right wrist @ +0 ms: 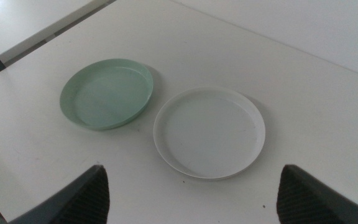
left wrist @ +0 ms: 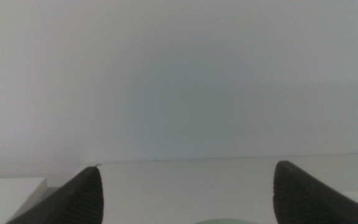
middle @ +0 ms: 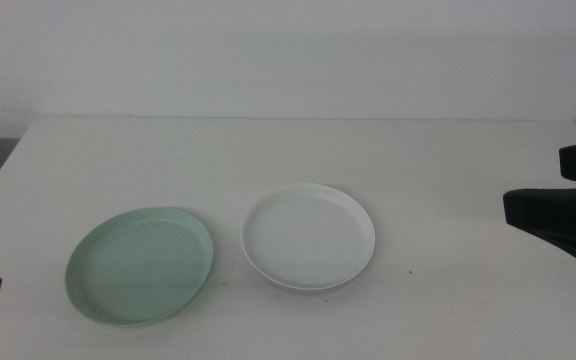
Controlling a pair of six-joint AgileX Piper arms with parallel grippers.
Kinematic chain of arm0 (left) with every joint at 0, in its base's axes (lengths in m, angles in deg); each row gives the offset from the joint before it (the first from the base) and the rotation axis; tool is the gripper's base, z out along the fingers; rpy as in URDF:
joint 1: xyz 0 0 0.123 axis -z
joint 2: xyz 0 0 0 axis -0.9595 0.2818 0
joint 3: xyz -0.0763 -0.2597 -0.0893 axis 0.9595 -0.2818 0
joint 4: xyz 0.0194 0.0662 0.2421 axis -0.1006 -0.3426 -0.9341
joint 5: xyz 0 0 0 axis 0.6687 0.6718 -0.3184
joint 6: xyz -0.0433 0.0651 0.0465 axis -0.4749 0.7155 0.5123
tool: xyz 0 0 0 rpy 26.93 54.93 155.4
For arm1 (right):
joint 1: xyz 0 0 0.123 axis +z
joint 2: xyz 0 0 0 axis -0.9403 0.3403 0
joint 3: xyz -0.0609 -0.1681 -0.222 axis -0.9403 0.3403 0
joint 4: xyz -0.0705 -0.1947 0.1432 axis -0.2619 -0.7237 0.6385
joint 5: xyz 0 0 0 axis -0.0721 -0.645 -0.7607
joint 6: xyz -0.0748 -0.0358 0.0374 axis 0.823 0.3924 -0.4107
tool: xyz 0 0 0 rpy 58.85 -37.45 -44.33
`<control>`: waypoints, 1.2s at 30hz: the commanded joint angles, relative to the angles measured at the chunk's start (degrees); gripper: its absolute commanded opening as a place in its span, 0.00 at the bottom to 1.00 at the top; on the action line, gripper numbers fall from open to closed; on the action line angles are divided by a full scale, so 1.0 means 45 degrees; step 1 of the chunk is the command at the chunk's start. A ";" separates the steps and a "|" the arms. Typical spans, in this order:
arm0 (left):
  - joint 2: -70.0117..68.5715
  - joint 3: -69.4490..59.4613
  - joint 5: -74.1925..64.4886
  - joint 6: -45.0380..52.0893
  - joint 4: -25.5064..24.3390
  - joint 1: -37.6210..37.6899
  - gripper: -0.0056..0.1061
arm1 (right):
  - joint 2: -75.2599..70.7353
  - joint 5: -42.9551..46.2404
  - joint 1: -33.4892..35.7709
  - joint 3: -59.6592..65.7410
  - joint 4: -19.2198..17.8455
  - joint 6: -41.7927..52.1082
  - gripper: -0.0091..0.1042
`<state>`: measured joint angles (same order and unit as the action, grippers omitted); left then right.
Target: Stack the three bowls on top of each other.
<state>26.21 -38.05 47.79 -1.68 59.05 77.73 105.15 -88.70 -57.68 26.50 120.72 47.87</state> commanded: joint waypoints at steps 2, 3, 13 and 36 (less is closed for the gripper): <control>-0.0038 0.0001 0.0156 -0.0002 0.0008 -0.0015 0.89 | -0.0047 0.0001 -0.0095 0.0071 0.0113 0.0137 0.82; -0.0038 0.0001 0.0156 -0.0002 0.0008 -0.0015 0.89 | -0.0047 0.0055 -0.0095 0.0071 0.0217 0.0137 0.82; -0.0038 0.0001 0.0156 -0.0002 -0.0227 -0.0015 0.89 | -0.0047 0.0055 -0.0095 0.0071 0.0267 0.0137 0.82; 1.4406 1.1357 -1.4285 0.0782 0.2350 -0.2176 0.89 | -0.0047 0.0079 -0.0095 0.0071 0.0322 0.0117 0.82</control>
<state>87.80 12.65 -18.08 1.60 69.15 67.97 105.15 -88.70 -57.68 26.50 121.93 47.87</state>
